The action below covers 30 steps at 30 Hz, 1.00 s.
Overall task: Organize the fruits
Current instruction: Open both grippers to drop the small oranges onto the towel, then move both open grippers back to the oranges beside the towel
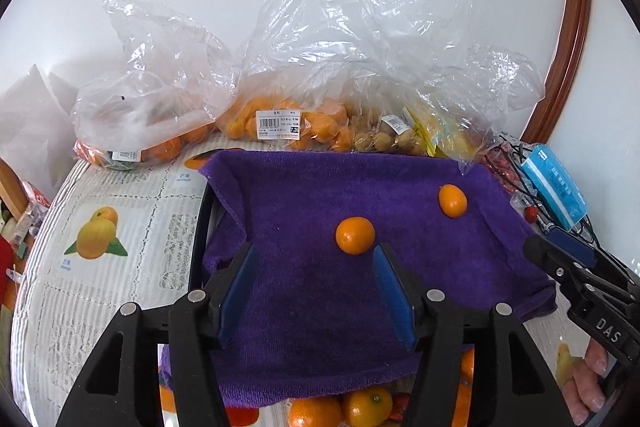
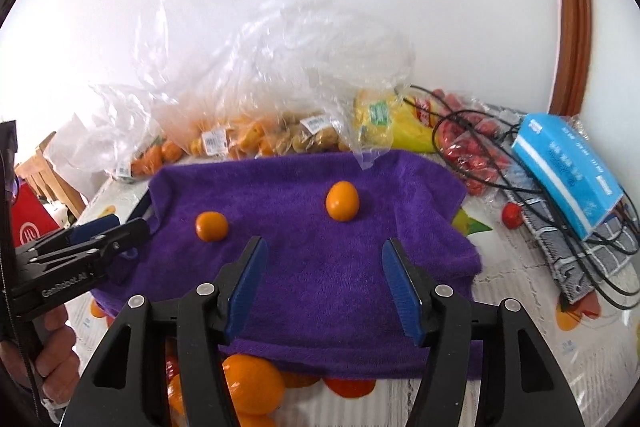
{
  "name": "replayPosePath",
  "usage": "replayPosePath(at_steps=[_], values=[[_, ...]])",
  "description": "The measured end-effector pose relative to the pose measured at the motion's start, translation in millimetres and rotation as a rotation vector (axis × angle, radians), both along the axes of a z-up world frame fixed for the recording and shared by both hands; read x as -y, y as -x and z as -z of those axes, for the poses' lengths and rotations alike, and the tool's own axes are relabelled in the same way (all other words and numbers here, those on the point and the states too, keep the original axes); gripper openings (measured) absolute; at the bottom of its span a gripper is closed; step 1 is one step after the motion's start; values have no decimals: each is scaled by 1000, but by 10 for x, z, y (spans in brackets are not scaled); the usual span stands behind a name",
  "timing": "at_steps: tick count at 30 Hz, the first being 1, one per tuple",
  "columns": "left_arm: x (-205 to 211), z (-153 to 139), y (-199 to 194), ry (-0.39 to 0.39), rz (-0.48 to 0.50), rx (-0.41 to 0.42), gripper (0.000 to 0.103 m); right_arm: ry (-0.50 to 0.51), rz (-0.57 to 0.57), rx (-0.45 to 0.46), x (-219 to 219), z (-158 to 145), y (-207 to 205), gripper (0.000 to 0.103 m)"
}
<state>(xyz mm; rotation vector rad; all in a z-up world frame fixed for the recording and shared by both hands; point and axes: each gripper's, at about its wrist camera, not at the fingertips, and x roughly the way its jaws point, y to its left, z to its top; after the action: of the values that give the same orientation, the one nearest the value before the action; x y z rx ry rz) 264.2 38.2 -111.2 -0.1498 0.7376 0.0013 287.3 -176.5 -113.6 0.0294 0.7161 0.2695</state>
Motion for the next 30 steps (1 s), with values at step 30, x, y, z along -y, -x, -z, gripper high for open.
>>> replayPosePath(at_steps=[30], values=[[-409, 183, 751, 51, -54, -51, 68, 12, -32, -130, -51, 268, 747, 60]])
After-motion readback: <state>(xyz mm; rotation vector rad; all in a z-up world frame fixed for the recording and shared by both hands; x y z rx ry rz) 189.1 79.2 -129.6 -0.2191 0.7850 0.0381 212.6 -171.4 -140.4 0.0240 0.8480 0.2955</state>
